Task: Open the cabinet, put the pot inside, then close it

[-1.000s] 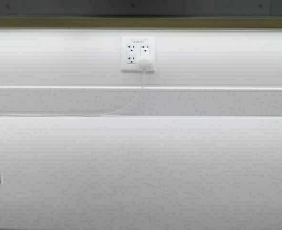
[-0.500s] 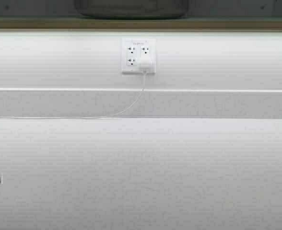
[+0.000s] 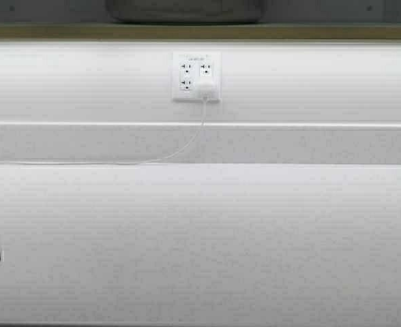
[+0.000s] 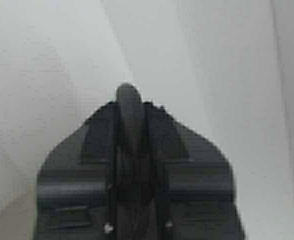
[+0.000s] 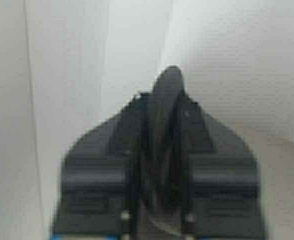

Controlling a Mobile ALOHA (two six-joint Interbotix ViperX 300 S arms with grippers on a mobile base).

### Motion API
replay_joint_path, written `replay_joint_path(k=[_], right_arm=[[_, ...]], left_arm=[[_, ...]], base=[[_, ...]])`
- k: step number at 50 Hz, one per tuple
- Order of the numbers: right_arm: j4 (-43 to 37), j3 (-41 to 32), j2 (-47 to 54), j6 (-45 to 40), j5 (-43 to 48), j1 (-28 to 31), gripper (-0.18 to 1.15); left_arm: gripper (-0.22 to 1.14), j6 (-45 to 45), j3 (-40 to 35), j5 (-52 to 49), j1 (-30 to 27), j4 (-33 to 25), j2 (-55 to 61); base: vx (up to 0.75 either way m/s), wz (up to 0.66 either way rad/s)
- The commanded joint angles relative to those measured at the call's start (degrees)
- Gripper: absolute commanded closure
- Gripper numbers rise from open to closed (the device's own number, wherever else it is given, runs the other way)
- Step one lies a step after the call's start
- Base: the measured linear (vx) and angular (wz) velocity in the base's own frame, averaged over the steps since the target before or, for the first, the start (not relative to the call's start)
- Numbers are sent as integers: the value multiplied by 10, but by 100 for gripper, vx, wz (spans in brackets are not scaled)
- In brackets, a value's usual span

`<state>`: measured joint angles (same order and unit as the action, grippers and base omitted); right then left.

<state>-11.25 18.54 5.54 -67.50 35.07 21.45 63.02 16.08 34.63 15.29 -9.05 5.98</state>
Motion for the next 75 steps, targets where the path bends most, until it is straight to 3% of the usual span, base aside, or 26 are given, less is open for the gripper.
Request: replay_joint_path(k=[1, 3, 5, 17, 32, 40, 45, 48, 51, 54, 57, 59, 62, 69, 75], right_arm=[[-9, 7, -37, -4, 11, 18, -7], [-16, 9, -39, 1, 11, 18, -8], [-20, 10, -40, 3, 11, 17, -7], [-20, 40, -56, 4, 11, -11, -6], [3, 109, -108, 4, 11, -83, -6], [41, 125, -132, 7, 11, -98, -6], [107, 143, -157, 10, 3, -98, 0], [142, 156, -173, 16, -29, -98, 12], [168, 168, -190, 35, -73, -98, 32], [191, 177, -207, 67, -110, -98, 60], [219, 186, -226, 112, -141, -88, 89], [236, 193, -237, 145, -164, -79, 103], [252, 203, -257, 204, -199, -61, 103], [257, 226, -291, 318, -271, -13, 84], [247, 252, -323, 369, -283, 17, 89]], left_arm=[[-2, 29, 3, 20, 33, -17, -28], [-13, 35, 7, 23, 33, -23, -29], [-15, 36, 11, 26, 33, -27, -31], [-11, 37, 43, 49, 20, -35, -49], [-11, 36, 113, 55, -60, -36, -105], [-11, 34, 141, 59, -71, -28, -120], [-7, 9, 167, 56, -71, 21, -140], [0, -28, 184, 47, -71, 65, -153], [18, -81, 201, 21, -71, 100, -171], [43, -123, 216, -14, -69, 121, -187], [77, -165, 234, -56, -63, 138, -209], [95, -193, 248, -82, -62, 147, -223], [106, -243, 268, -116, -60, 155, -241], [83, -355, 320, -160, -49, 155, -280], [88, -410, 357, -175, -40, 154, -323]], base=[[1, 1], [1, 2], [2, 1], [2, 1], [1, 1], [0, 0], [0, 0], [0, 0], [0, 0], [0, 0], [0, 0], [-1, 0], [-1, -1], [-1, -1], [-2, -2]])
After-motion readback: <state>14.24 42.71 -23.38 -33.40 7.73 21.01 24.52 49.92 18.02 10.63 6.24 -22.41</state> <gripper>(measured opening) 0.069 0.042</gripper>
